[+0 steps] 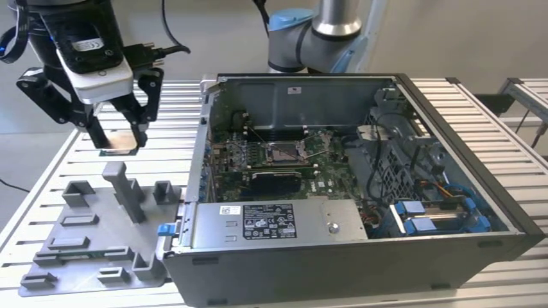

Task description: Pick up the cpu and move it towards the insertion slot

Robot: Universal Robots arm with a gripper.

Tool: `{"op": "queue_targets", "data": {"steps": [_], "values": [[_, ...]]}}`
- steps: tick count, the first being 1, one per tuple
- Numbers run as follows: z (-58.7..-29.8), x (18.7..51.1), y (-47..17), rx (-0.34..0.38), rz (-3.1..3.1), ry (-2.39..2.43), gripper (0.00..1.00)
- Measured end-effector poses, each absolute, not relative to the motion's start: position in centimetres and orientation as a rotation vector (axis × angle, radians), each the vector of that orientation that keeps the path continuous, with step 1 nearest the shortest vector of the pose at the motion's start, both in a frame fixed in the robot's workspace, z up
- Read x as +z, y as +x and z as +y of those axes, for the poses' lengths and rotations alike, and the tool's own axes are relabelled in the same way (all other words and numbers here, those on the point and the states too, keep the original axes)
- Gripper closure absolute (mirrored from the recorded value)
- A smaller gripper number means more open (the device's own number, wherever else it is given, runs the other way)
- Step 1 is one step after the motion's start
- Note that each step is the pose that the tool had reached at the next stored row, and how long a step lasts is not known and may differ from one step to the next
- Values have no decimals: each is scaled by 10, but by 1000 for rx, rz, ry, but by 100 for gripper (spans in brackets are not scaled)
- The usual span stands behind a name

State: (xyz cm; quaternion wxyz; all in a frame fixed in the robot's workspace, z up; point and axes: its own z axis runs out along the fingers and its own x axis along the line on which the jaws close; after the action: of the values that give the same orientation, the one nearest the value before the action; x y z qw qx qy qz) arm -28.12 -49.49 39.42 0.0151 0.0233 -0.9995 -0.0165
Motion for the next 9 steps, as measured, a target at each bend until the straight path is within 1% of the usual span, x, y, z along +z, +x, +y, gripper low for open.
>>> {"op": "queue_targets", "data": {"steps": [9], "values": [[-495, 394, -255, -51, -3110, 73, 100]]}}
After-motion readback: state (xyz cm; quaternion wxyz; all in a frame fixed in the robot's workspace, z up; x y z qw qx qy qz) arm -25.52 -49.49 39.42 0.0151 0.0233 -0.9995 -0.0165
